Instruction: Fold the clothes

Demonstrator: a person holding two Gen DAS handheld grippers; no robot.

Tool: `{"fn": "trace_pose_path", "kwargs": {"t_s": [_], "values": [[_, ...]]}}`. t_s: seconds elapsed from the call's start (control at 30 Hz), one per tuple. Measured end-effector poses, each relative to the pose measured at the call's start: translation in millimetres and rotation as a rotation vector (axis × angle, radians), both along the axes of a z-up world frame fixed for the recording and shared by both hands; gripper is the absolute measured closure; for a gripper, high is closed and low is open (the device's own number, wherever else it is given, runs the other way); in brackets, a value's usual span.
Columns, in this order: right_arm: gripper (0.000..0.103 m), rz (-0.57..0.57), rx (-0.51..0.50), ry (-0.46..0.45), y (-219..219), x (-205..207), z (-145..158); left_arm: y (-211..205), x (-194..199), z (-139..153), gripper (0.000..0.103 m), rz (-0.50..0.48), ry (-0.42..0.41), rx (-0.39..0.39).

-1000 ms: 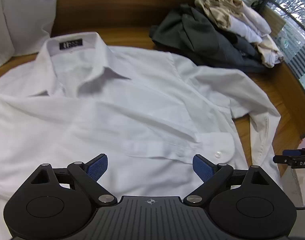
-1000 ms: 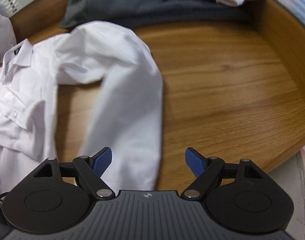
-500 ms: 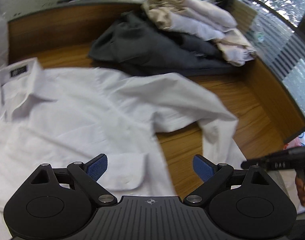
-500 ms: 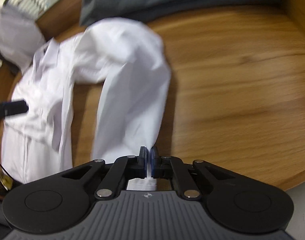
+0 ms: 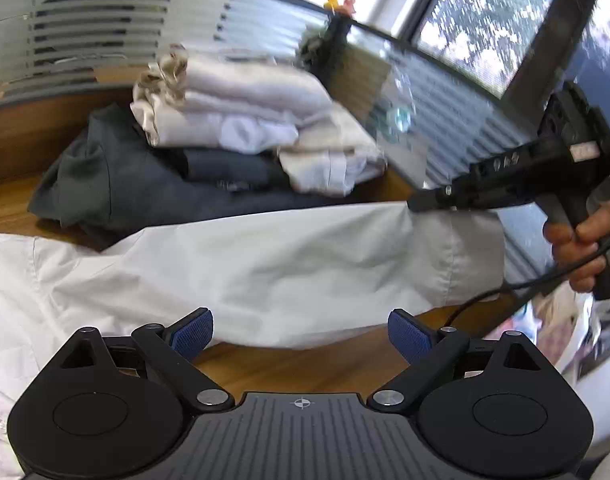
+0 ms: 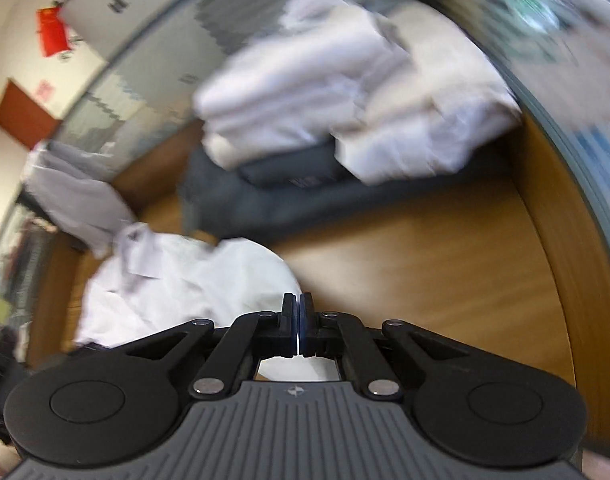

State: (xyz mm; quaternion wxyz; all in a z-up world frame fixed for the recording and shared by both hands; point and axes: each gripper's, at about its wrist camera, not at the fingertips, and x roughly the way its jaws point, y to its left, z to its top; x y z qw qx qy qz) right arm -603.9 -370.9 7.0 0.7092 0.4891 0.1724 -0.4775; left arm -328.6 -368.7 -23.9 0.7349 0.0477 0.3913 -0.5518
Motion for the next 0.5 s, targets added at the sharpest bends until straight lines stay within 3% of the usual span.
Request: {"fn": "trace_pose_path", "kwargs": {"t_s": [0.23, 0.37, 0.5], "values": [[0.102, 0.240, -0.019, -0.116, -45.7, 59.5, 78.7, 53.0, 10.1, 8.6, 0.008, 0.195, -0.012, -0.034], [0.102, 0.399, -0.001, -0.209, -64.8, 122.8, 108.1, 109.7, 17.5, 0.3, 0.007, 0.360, 0.004, -0.026], [0.102, 0.534, 0.010, -0.272, -70.0, 203.2, 119.2, 176.0, 23.6, -12.9, 0.007, 0.539, 0.042, 0.005]]}}
